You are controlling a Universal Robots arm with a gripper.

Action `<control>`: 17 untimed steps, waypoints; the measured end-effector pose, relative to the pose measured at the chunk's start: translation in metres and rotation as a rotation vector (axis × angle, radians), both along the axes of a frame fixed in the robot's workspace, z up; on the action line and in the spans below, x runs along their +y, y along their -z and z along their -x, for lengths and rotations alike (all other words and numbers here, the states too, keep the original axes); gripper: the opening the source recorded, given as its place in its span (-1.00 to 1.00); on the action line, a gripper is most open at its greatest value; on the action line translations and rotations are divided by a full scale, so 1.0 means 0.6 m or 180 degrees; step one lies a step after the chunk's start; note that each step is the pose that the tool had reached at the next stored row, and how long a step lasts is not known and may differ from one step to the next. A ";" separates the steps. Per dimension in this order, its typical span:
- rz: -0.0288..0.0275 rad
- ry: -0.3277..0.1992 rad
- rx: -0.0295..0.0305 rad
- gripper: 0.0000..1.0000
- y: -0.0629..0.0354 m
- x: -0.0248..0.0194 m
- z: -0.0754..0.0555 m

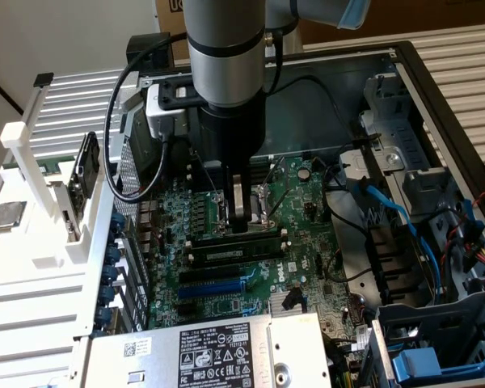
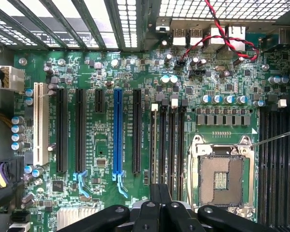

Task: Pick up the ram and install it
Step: 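Press down the ram until it locks into place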

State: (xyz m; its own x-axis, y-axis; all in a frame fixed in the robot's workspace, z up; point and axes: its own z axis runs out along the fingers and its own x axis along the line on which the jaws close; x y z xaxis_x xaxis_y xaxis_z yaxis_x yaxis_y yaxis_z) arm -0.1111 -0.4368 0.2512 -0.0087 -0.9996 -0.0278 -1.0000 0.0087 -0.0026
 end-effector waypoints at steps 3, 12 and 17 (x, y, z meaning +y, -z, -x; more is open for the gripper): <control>0.0000 0.0033 0.0000 -0.79 0.000 0.0000 0.000; 0.0000 0.0538 0.0000 -0.79 0.000 0.0000 0.000; 0.0000 0.0678 0.0000 -0.79 0.000 0.0000 0.000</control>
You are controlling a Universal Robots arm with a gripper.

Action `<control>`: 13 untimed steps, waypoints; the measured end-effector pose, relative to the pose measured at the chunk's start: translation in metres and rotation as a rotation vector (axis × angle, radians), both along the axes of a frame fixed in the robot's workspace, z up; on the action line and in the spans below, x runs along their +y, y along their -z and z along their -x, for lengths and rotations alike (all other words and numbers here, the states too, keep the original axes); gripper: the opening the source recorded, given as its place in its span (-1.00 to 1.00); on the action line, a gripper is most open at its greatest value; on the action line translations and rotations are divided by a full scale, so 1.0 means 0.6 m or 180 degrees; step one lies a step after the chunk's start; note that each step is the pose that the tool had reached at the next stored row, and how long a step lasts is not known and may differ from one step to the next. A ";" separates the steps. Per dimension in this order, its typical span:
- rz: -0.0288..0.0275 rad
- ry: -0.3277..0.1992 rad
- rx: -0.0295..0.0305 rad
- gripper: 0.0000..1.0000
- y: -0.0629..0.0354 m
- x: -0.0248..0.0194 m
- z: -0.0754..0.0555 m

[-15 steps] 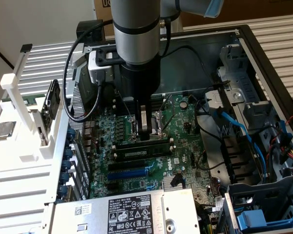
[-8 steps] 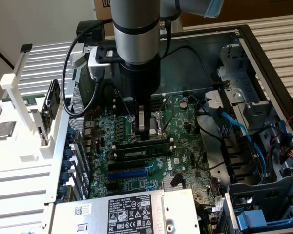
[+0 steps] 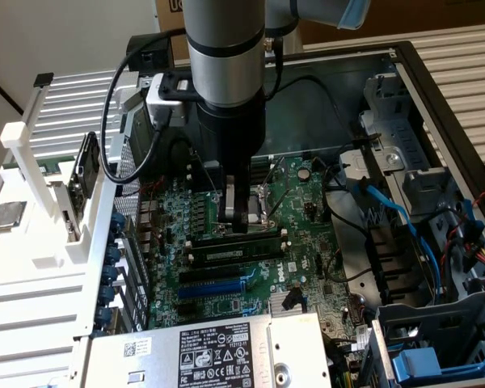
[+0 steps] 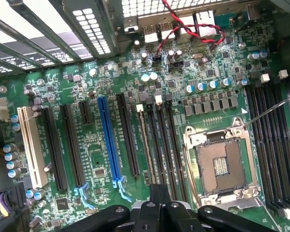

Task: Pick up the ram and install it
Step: 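Press down the ram until it locks into place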

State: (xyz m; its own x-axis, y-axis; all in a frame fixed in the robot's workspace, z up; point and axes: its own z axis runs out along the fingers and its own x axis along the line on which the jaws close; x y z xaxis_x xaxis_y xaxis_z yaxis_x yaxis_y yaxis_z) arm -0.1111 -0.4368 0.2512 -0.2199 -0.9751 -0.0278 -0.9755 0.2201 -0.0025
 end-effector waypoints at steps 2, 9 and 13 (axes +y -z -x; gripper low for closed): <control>0.0000 0.0042 0.0001 -0.79 0.000 0.0000 0.000; 0.0000 0.0239 0.0002 -0.79 0.000 0.0000 0.000; 0.0000 0.0445 0.0002 -0.79 0.000 0.0000 0.000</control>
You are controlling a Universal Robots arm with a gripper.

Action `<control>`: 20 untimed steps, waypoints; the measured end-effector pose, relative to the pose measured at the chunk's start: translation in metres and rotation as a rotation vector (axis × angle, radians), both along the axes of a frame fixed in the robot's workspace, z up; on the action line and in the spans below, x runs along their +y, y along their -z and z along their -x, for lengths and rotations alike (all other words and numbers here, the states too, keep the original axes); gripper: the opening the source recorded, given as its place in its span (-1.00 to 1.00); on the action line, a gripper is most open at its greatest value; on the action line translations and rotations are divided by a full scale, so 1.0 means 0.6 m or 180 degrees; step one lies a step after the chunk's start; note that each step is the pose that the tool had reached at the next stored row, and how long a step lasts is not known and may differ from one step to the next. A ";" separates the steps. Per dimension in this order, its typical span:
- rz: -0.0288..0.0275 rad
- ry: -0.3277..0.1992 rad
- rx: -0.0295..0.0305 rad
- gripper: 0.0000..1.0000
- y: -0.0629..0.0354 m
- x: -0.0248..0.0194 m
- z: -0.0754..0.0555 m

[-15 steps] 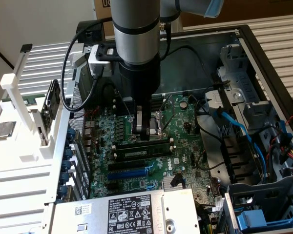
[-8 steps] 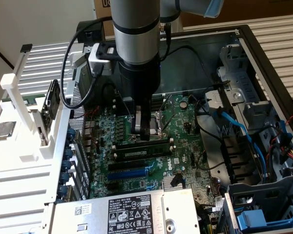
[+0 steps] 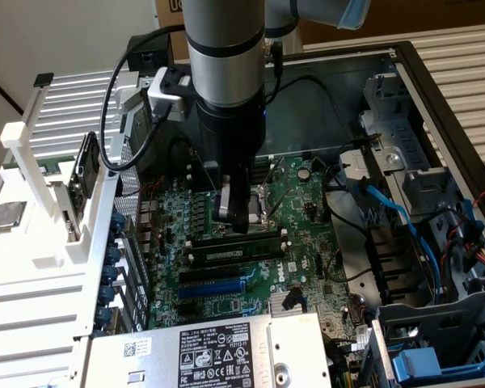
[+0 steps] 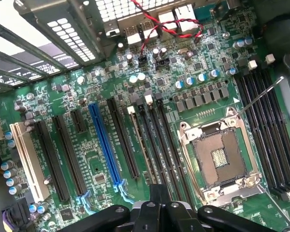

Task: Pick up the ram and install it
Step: 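Press down the ram until it locks into place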

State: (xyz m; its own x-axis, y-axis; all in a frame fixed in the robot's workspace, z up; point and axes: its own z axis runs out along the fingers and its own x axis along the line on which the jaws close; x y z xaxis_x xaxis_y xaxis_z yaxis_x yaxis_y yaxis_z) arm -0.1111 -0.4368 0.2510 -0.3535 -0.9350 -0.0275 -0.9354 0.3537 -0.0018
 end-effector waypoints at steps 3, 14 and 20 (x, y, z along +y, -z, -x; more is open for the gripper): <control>0.0000 0.0158 0.0000 -0.79 0.000 0.0000 0.000; 0.0000 0.0786 0.0000 -0.79 0.002 0.0000 0.000; 0.0000 0.1101 0.0000 -0.79 0.002 0.0000 0.000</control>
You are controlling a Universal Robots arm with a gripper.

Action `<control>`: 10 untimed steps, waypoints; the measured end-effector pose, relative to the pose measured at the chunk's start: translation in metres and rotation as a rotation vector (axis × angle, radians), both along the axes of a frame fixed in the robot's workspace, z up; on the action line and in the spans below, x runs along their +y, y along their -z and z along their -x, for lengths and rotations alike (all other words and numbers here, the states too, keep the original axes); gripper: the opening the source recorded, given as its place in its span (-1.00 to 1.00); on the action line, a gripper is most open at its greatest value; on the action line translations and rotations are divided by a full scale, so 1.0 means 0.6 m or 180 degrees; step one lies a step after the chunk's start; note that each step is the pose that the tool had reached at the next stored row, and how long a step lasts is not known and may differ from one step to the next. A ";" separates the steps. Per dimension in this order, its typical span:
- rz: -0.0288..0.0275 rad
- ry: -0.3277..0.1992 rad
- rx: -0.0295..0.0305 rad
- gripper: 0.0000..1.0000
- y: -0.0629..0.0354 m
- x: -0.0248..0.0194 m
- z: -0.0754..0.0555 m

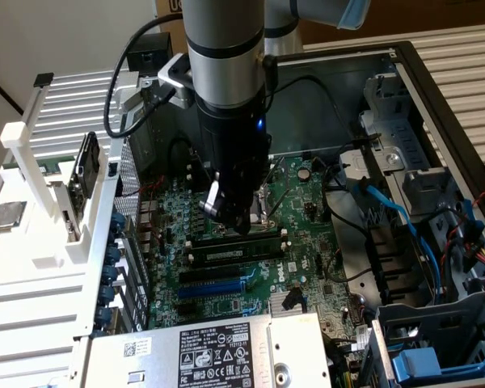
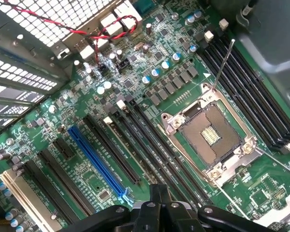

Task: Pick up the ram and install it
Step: 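Press down the ram until it locks into place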

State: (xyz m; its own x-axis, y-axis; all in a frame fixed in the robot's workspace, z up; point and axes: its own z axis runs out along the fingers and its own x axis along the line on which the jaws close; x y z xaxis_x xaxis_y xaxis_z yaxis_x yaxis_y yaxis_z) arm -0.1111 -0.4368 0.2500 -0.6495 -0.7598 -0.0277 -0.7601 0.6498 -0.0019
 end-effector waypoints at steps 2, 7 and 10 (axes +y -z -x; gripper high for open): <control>0.0000 0.0105 0.0000 -0.79 0.000 0.0000 0.000; 0.0000 0.0368 0.0000 -0.79 0.000 0.0000 0.000; 0.0000 0.0526 0.0000 -0.79 0.000 0.0000 0.000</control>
State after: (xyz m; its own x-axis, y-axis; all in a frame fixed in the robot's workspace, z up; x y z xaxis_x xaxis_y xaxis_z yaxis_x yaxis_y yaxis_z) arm -0.1111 -0.4368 0.2497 -0.7657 -0.6426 -0.0277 -0.6428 0.7660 -0.0019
